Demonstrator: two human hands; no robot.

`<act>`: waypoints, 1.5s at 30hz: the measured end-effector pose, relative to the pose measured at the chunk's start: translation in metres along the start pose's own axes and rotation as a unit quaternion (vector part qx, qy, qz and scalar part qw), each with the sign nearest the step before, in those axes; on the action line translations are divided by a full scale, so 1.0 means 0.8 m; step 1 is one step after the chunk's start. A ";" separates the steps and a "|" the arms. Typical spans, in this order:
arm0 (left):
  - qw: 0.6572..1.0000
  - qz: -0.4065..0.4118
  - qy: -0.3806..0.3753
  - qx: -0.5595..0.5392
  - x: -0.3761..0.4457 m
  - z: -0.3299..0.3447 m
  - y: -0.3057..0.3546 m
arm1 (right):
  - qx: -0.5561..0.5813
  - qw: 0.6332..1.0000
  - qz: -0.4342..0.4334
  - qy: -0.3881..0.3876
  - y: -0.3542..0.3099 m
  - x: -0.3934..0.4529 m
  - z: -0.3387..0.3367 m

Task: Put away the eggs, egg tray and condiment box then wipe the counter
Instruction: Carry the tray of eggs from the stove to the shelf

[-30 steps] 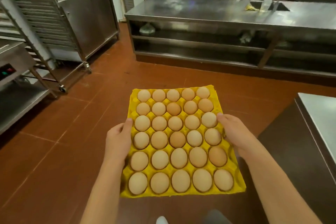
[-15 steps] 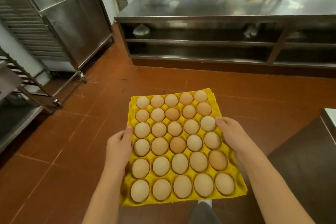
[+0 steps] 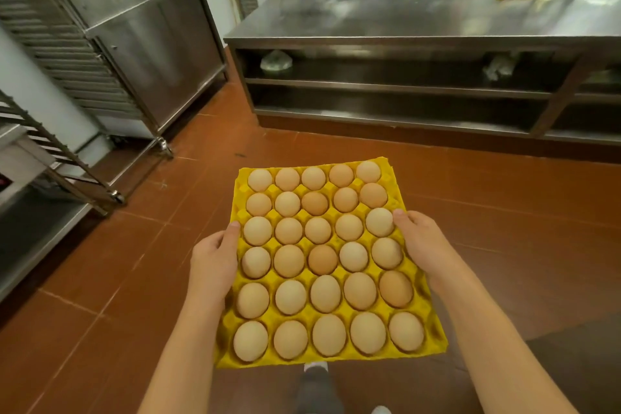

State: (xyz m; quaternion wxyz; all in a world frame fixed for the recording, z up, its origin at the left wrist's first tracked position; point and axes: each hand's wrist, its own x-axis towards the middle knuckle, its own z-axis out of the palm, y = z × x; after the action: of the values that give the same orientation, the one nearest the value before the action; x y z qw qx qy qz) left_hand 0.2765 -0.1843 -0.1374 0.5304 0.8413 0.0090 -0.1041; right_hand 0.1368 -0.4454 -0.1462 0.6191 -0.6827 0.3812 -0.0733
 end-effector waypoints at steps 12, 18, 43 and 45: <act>0.996 0.038 -0.073 0.014 0.228 0.124 0.072 | 0.021 0.996 0.040 0.082 -0.069 0.195 -0.005; 0.990 0.070 -0.119 0.015 0.341 0.184 0.119 | 0.033 0.988 0.046 0.141 -0.107 0.279 -0.011; 0.992 0.011 -0.124 0.003 0.523 0.426 0.244 | 0.078 0.986 0.064 0.135 -0.159 0.575 -0.140; 0.994 0.009 -0.106 -0.003 0.540 0.452 0.258 | 0.074 0.987 0.065 0.128 -0.171 0.609 -0.159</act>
State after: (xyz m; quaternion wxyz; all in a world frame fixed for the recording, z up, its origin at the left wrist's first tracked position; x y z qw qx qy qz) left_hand 0.6652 -0.6388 -0.1838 0.5317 0.8240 -0.0548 -0.1877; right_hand 0.4632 -0.8516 -0.1762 0.6180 -0.5933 0.4944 -0.1473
